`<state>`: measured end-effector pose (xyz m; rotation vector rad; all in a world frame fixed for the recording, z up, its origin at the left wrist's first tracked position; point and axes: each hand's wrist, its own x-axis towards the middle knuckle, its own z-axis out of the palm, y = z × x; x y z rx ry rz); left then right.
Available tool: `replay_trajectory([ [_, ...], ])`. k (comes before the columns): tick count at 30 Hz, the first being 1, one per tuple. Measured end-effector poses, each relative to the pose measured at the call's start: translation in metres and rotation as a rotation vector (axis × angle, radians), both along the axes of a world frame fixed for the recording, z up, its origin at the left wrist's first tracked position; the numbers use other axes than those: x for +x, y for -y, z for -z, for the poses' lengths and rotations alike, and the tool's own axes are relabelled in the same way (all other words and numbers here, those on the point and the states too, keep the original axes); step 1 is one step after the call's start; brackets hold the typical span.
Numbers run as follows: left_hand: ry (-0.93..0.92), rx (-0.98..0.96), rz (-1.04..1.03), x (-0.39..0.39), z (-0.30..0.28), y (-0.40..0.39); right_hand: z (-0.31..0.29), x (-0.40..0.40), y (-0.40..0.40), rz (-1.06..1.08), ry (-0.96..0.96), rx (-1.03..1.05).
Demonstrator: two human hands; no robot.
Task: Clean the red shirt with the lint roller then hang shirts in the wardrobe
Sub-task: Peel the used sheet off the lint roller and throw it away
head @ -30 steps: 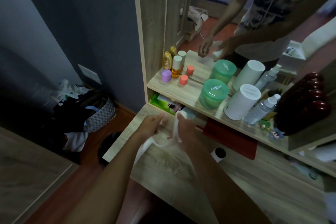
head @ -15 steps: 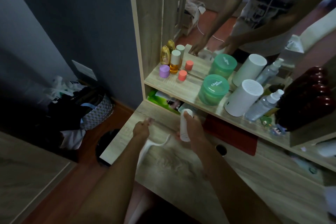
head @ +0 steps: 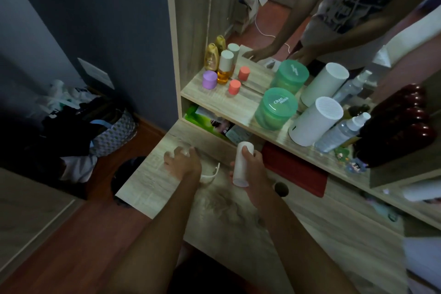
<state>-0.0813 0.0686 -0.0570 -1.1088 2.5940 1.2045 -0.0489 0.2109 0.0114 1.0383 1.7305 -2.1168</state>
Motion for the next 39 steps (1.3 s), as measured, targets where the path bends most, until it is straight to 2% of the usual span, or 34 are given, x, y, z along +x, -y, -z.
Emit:
replay_trajectory([
  [3,-0.278,0.193,0.043,0.021,-0.025,-0.021,0.003,-0.001,0.010,-0.002,-0.056,0.108],
  [4,-0.306,0.307,0.084,0.030,-0.034,-0.027,0.003,0.000,0.013,-0.004,-0.080,0.137],
  [6,-0.242,0.661,0.135,0.048,-0.045,-0.037,-0.012,0.006,0.025,0.009,-0.148,0.192],
  [9,-0.129,1.355,-0.041,0.064,-0.047,-0.041,-0.024,0.018,0.034,-0.026,-0.322,0.269],
  [10,-0.127,1.495,-0.090,0.066,-0.046,-0.039,-0.026,0.022,0.037,-0.067,-0.383,0.324],
  [12,-0.149,1.616,-0.124,0.066,-0.045,-0.034,-0.028,0.029,0.043,-0.150,-0.466,0.441],
  [16,-0.199,1.579,-0.093,0.064,-0.046,-0.027,-0.027,0.039,0.046,-0.288,-0.578,0.611],
  [21,-0.159,1.405,-0.168,0.068,-0.053,-0.030,-0.023,0.042,0.045,-0.261,-0.613,0.618],
  [28,-0.119,1.241,-0.257,0.065,-0.052,-0.030,-0.016,0.034,0.033,-0.213,-0.577,0.526],
  [35,-0.041,1.333,-0.363,0.063,-0.039,-0.025,-0.012,0.030,0.025,-0.055,-0.526,0.417],
  [37,0.028,1.251,-0.332,0.063,-0.032,-0.025,-0.012,0.027,0.018,0.002,-0.484,0.384],
  [39,0.104,1.065,-0.187,0.066,-0.022,-0.026,-0.011,0.025,0.011,0.037,-0.450,0.356],
])
